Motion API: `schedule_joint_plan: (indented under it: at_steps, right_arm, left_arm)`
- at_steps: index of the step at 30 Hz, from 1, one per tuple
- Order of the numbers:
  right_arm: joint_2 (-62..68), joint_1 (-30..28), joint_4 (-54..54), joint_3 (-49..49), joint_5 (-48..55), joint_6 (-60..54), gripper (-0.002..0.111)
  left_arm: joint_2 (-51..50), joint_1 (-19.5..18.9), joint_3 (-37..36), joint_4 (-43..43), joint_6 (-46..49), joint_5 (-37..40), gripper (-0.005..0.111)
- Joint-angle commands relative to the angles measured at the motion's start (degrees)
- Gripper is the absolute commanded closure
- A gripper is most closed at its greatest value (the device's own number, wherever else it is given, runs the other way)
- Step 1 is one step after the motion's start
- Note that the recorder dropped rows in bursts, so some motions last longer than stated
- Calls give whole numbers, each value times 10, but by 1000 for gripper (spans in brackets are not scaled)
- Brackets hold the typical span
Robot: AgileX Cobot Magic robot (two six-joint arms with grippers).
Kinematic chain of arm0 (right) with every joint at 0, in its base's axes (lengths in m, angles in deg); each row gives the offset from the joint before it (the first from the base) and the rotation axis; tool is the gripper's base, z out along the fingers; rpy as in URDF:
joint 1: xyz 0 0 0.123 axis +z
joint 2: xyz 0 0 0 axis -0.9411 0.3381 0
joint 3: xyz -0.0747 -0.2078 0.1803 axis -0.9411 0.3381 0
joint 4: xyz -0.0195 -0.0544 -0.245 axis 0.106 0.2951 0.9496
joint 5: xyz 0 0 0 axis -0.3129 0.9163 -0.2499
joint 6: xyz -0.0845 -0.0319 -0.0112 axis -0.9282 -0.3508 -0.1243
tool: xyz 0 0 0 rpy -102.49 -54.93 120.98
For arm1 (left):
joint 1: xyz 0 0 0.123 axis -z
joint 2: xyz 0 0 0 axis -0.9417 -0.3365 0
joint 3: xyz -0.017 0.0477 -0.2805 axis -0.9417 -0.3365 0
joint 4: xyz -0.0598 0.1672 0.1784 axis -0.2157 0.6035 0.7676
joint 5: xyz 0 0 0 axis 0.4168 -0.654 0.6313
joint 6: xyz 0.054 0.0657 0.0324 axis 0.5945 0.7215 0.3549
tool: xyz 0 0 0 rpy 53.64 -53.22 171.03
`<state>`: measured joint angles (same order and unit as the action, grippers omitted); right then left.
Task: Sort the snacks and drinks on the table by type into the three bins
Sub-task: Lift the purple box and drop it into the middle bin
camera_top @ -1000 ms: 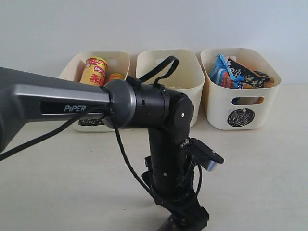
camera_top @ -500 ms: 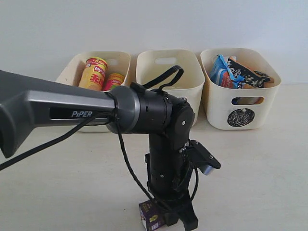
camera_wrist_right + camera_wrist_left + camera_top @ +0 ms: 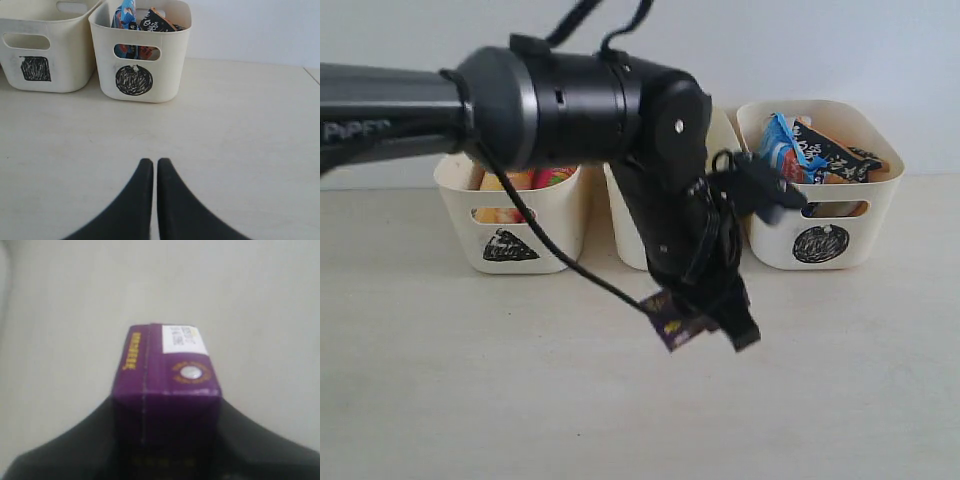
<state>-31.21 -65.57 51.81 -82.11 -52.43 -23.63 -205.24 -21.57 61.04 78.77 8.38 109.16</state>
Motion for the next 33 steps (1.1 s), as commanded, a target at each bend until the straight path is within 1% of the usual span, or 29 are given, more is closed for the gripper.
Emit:
schedule_joint_plan:
  at_steps: [1, 4, 7, 10, 11, 13, 17, 21, 23, 25, 27, 28, 29, 30, 32, 33]
  right_arm:
    - [-2, -2, 1, 3, -5, 0, 108]
    - [-2, -2, 1, 3, -5, 0, 108]
    - [-2, -2, 1, 3, -5, 0, 108]
    - [-2, -2, 1, 3, -5, 0, 108]
    - [-2, -2, 1, 3, -5, 0, 108]
    - [-2, -2, 1, 3, -5, 0, 108]
    - [-2, -2, 1, 3, -5, 0, 108]
    - [-2, -2, 1, 3, -5, 0, 108]
    - [-2, -2, 1, 3, -5, 0, 108]
    - [-2, -2, 1, 3, -5, 0, 108]
    - [-2, -2, 1, 3, -2, 0, 108]
    - [-2, -2, 0, 3, -3, 0, 108]
    - [-2, -2, 0, 3, -3, 0, 108]
    - [-2, -2, 0, 3, -3, 0, 108]
    - [-2, -2, 0, 3, -3, 0, 108]
    - [-2, -2, 0, 3, -3, 0, 108]
  left_arm:
    - [21, -37, 32, 28, -36, -101, 103]
    - [19, -63, 49, 28, -48, -179, 103]
    - [17, -86, 50, 28, -50, -272, 103]
    - [9, -104, 50, 28, -54, -342, 103]
    - [3, -111, 50, 28, -54, -382, 103]
    - [-9, -124, 50, 27, -57, -432, 103]
    - [-39, -139, 50, 27, -63, -477, 103]
    - [-57, -142, 50, 27, -65, -492, 103]
    - [-66, -142, 56, 27, -65, -487, 103]
    - [-76, -142, 59, 27, -65, -483, 95]
    - [-82, -142, 59, 27, -65, -481, 74]
    - [-86, -142, 59, 27, -65, -479, 58]
    - [-87, -142, 59, 27, -65, -478, 50]
    - [-88, -142, 59, 27, -65, -477, 38]
    - [-87, -142, 59, 27, -65, -477, 32]
    - [-85, -142, 59, 27, -65, -474, 32]
